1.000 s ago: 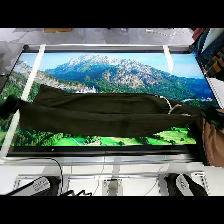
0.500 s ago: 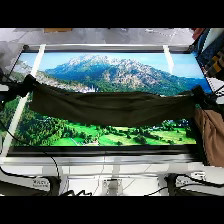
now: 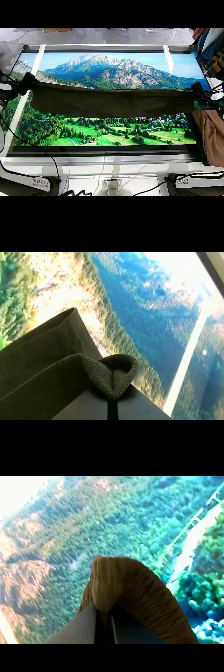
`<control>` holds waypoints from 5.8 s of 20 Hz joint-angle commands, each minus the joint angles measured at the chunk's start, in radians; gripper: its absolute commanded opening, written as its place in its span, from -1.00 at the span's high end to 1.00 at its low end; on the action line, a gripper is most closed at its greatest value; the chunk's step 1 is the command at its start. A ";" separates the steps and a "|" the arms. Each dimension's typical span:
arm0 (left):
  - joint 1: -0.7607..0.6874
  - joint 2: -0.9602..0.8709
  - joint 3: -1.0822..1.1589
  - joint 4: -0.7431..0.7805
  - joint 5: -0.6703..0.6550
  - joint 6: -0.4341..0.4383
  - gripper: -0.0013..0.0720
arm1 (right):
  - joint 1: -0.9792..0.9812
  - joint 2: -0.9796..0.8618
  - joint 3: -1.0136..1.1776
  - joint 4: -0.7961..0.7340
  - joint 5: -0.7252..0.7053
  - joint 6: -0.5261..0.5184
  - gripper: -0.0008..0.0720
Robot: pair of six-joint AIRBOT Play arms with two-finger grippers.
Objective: Fold the clothes and pants, and hang the long-sleeved shirts on hangers.
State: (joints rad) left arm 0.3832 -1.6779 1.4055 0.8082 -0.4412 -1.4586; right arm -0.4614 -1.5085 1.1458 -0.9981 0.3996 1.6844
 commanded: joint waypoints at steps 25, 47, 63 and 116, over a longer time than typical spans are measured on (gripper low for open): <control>0.089 0.118 0.001 0.085 -0.267 -0.035 -0.30 | 0.094 -0.064 0.106 -0.104 0.024 -0.013 -0.89; 0.172 0.074 -0.391 -0.186 -0.045 0.038 -0.26 | 0.295 -0.056 0.178 -0.132 0.410 -0.344 -0.89; -0.046 -0.022 -0.236 -0.072 0.284 0.115 0.92 | 0.311 -0.056 0.178 0.050 0.322 -0.343 -0.51; -0.777 0.080 -0.017 -0.128 -0.597 0.282 -0.92 | 0.517 -0.265 0.859 -0.088 0.840 -0.187 0.87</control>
State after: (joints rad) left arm -0.4000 -1.6028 1.3872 0.6994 -0.9535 -1.1782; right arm 0.0757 -1.7779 2.0037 -1.0729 1.2190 1.4998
